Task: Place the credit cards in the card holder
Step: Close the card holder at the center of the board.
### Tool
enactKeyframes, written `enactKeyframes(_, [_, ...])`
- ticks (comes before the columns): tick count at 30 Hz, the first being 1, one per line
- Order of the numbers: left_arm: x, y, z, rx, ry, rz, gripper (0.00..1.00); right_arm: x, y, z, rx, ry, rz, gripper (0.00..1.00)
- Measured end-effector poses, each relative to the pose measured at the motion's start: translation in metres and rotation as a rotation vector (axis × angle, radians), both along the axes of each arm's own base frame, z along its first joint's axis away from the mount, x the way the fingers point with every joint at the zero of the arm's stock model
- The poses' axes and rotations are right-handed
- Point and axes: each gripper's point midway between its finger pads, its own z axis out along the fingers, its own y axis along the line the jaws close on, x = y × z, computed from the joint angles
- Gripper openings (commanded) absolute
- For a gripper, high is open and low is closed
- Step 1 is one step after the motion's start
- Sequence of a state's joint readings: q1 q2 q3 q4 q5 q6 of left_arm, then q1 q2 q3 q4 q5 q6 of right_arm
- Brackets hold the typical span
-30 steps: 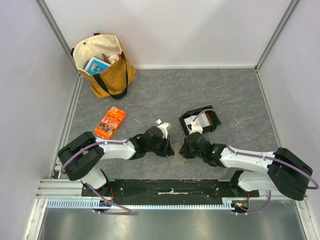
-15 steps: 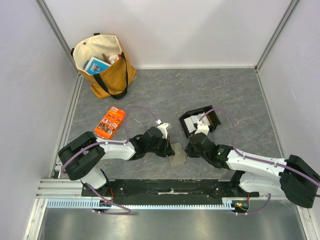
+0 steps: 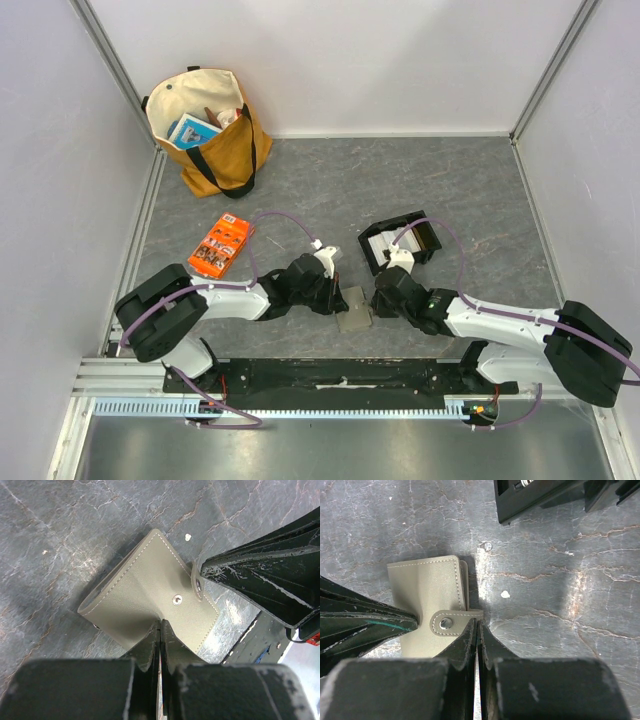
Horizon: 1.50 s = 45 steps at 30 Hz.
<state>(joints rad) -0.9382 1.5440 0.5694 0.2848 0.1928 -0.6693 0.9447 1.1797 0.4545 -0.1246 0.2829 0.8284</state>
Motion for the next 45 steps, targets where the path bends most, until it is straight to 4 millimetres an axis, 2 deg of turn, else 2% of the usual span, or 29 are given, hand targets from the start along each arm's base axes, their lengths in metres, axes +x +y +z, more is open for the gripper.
enactKeyframes(22, [0.000,0.001,0.000,0.013,0.009,0.000,0.02,-0.004,0.017,0.000,0.055,0.024,0.051,0.05])
enactKeyframes(45, [-0.001,0.001,0.000,0.020,0.014,-0.001,0.02,-0.001,0.020,0.005,0.062,0.010,0.065,0.05])
